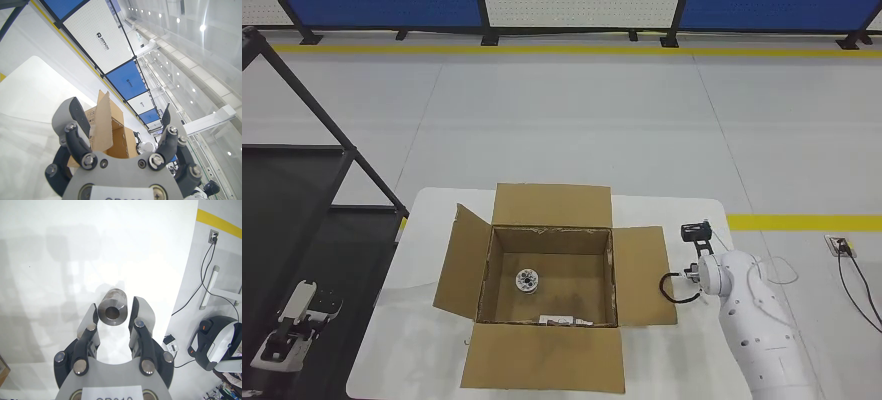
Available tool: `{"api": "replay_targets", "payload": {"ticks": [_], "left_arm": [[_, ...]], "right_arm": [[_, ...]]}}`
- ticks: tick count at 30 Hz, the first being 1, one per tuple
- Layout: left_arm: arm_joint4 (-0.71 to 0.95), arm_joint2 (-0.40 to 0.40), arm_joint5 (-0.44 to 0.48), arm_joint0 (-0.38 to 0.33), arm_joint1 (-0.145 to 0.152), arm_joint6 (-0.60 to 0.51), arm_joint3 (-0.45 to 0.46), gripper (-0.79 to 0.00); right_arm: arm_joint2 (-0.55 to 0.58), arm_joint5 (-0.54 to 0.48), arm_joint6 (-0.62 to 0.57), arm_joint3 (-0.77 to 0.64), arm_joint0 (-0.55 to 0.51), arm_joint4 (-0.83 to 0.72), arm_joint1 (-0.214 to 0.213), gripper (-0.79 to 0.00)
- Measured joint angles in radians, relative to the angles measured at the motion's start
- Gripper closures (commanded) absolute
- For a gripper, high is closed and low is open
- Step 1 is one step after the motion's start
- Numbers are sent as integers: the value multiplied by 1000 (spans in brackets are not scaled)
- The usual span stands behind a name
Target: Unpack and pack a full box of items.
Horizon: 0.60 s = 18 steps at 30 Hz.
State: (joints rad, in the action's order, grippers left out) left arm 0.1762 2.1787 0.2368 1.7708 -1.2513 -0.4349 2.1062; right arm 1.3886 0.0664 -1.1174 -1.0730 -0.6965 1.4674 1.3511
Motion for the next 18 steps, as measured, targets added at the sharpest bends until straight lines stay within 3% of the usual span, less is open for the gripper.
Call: {"api": "replay_targets", "payload": {"ticks": [4, 8, 18], "left_arm": [[0, 0, 0, 0, 0, 0, 0, -785], [0, 0, 0, 0, 0, 0, 0, -785], [0, 0, 0, 0, 0, 0, 0, -785]], "right_arm": [[3, -1, -4, -12, -3, -6, -1, -785], [28, 12, -6, -74, -14, -5, -8, -785], [44, 140, -93, -519, -121, 168, -19, -785]]}}
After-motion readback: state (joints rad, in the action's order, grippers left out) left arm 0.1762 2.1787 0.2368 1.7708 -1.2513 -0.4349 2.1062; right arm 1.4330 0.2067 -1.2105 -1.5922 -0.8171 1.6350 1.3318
